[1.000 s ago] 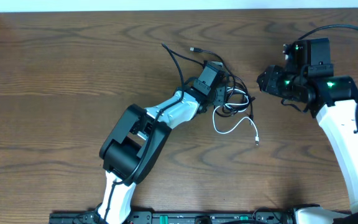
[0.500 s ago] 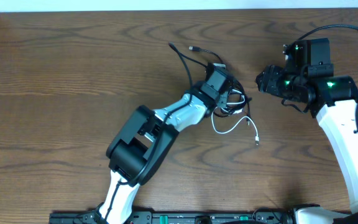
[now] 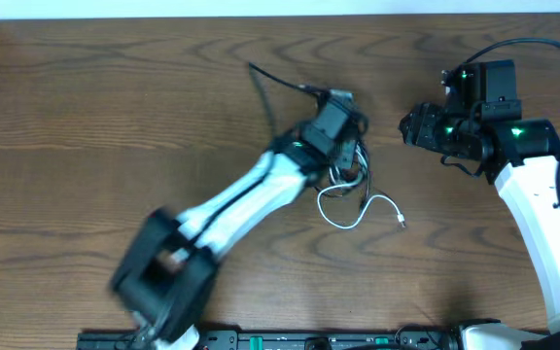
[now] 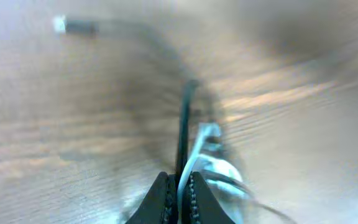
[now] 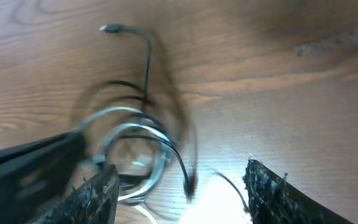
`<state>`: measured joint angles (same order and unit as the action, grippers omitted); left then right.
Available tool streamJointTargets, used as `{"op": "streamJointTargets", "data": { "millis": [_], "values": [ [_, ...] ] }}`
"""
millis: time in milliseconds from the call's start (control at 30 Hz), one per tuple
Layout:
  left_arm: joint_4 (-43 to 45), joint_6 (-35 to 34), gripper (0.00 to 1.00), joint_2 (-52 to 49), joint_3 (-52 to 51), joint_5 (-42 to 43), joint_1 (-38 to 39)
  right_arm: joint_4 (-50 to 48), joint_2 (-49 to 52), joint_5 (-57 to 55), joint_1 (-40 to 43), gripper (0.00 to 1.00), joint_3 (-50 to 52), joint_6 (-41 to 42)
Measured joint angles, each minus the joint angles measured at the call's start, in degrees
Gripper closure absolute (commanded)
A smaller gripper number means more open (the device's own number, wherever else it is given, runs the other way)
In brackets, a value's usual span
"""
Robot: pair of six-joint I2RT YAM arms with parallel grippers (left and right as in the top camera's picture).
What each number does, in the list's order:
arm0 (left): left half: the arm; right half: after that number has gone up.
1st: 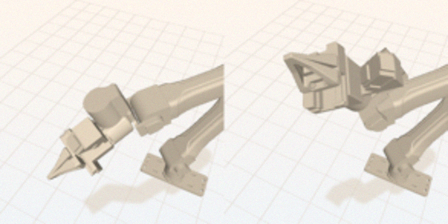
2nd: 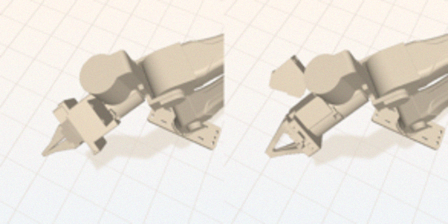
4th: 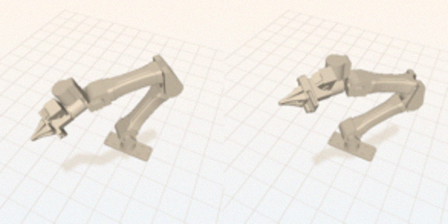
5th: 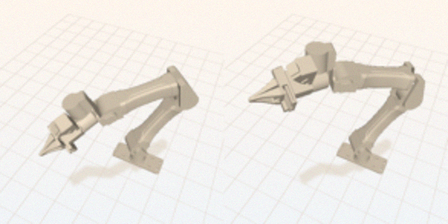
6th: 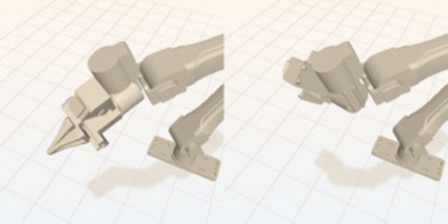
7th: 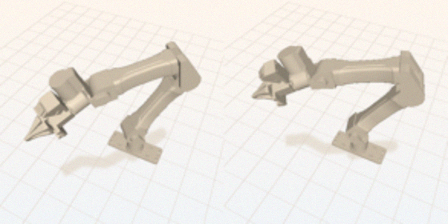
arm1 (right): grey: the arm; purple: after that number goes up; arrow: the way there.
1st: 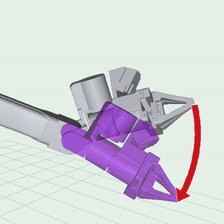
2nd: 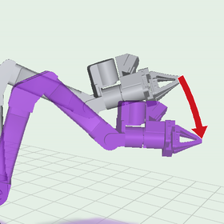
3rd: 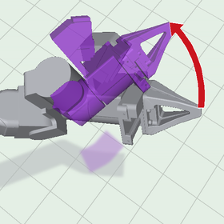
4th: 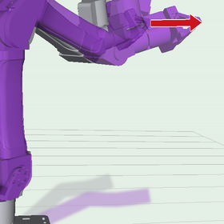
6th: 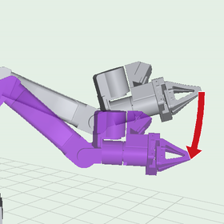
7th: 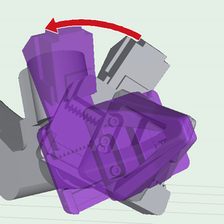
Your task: Untangle cables
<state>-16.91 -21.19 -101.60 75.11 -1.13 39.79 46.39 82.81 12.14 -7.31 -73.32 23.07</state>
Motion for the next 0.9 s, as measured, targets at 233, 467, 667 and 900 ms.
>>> {"op": "streamJointTargets", "data": {
  "millis": [233, 467, 667, 900],
  "values": [
    [-6.49, 0.02, 0.92, 15.43, 0.07, 9.53, -2.86, -4.39, 0.0, 11.93, 0.0, 0.37, 0.0, -6.23],
    [-6.84, -0.59, 0.92, 18.97, 0.07, 15.04, -6.67, -6.67, 2.49, 21.29, -3.04, 0.38, 0.0, -7.85],
    [-6.88, -3.28, 0.93, 19.21, 0.07, 15.89, -6.8, -9.97, 8.37, 22.77, -6.62, 0.39, 0.0, -8.59],
    [-6.88, -7.56, 0.92, 19.21, 0.07, 15.87, -6.8, -15.26, 11.37, 23.02, -10.58, 0.41, 0.0, -12.74]
  ]
}}
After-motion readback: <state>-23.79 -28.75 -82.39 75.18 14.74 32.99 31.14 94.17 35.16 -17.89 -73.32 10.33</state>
